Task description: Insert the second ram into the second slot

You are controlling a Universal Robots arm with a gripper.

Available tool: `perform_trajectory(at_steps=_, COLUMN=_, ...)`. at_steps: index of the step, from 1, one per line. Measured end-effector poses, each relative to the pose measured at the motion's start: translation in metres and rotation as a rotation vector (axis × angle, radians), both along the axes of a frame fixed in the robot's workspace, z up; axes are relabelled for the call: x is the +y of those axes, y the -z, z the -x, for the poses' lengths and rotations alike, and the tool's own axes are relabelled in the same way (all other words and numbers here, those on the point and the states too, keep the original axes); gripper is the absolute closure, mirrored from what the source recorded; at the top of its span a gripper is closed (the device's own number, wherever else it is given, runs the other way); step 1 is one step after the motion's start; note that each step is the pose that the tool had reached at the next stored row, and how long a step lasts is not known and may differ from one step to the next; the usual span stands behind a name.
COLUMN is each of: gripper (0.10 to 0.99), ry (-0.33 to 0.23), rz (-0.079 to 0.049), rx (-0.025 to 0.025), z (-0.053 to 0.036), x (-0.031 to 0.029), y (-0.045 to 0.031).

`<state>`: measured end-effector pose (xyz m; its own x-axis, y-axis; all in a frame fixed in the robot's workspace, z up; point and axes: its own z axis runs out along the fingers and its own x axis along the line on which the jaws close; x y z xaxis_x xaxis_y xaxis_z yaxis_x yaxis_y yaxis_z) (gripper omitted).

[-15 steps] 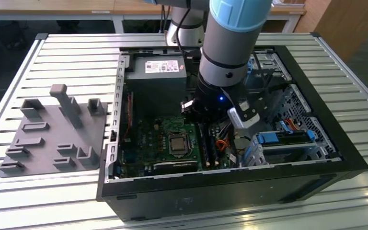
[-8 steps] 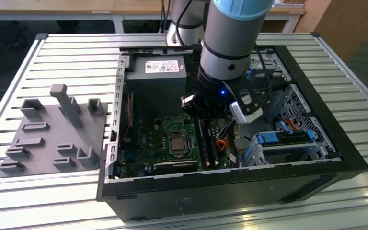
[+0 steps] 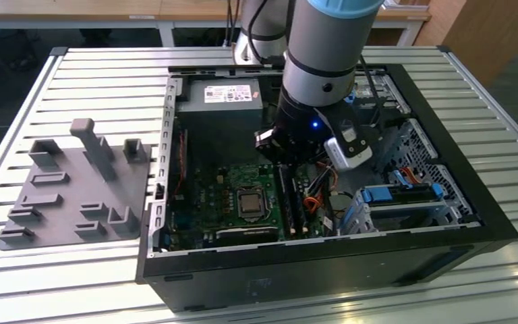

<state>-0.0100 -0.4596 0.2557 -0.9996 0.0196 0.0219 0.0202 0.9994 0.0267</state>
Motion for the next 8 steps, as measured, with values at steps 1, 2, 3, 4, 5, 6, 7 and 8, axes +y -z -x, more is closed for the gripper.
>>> perform_trajectory(at_steps=1, gripper=0.980, ry=0.000, rz=0.000, rx=0.0000, z=0.0000, x=0.0000, y=0.0000)
perform_trajectory(at_steps=2, gripper=0.980, ry=0.000, rz=-0.001, rx=0.0000, z=0.0000, x=0.0000, y=0.0000)
perform_trajectory(at_steps=3, gripper=0.980, ry=0.000, rz=-0.001, rx=0.0000, z=-0.0001, x=0.0000, y=0.0000)
perform_trajectory(at_steps=4, gripper=0.980, ry=0.000, rz=-0.002, rx=0.0000, z=0.0000, x=0.0000, y=0.0000)
perform_trajectory(at_steps=5, gripper=0.980, ry=0.000, rz=-0.002, rx=0.0000, z=0.0000, x=0.0000, y=0.0000)
perform_trajectory(at_steps=6, gripper=0.980, ry=0.000, rz=-0.003, rx=0.0000, z=0.0000, x=0.0000, y=0.0000)
perform_trajectory(at_steps=7, gripper=0.980, ry=0.000, rz=-0.003, rx=0.0000, z=0.0000, x=0.0000, y=0.0000)
perform_trajectory(at_steps=8, gripper=0.980, ry=0.000, rz=-0.004, rx=0.0000, z=0.0000, x=0.0000, y=0.0000)
